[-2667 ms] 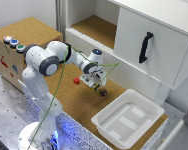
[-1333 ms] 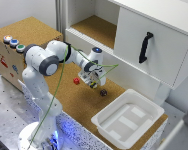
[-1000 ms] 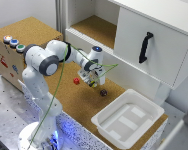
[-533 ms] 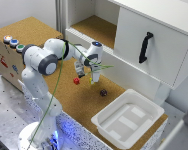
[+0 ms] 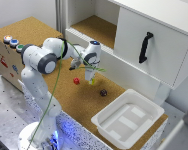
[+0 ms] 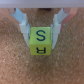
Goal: Grasp the yellow block and turn it right
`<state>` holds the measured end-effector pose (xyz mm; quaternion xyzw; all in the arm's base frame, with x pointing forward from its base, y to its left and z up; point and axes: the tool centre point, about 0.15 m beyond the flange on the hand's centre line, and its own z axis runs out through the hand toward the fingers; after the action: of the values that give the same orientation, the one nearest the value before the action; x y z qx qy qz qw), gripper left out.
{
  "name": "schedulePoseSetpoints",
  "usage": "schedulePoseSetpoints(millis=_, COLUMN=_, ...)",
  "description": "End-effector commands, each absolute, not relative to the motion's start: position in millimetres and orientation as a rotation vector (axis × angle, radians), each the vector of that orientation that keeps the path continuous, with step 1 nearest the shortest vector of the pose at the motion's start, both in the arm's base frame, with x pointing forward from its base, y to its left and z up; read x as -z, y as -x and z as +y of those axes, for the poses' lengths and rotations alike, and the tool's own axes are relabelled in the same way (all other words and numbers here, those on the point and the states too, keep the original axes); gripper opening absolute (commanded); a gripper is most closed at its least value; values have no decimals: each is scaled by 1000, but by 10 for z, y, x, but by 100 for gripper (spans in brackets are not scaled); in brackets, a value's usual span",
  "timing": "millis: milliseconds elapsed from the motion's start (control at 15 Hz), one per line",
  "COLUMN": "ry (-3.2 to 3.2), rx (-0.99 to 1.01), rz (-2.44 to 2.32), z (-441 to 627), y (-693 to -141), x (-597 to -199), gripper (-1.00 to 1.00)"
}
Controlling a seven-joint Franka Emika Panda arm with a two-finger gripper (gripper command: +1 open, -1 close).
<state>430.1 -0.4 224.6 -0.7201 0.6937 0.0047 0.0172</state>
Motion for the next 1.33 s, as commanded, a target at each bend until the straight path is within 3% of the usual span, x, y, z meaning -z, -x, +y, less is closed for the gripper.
schedulePoseSetpoints(millis=0, ry=1859, rx=16, rz=2340, z=-78, y=-4347, x=-1794, gripper=-100)
schedulePoseSetpoints(millis=133, ry=1853, rx=57, rz=2338, z=-138, y=-4425, x=-1871, gripper=-100)
schedulePoseSetpoints(millis=200, ry=1868, rx=68, rz=2320, z=-164, y=-4468, x=-1966, gripper=100)
schedulePoseSetpoints(millis=933, ry=2459, rx=196, rz=2012, z=-131, y=-4126, x=-3147, gripper=100)
schedulePoseSetpoints(millis=1267, ry=2653, rx=89, rz=1649, z=-103, y=-3988, x=-3256, gripper=100)
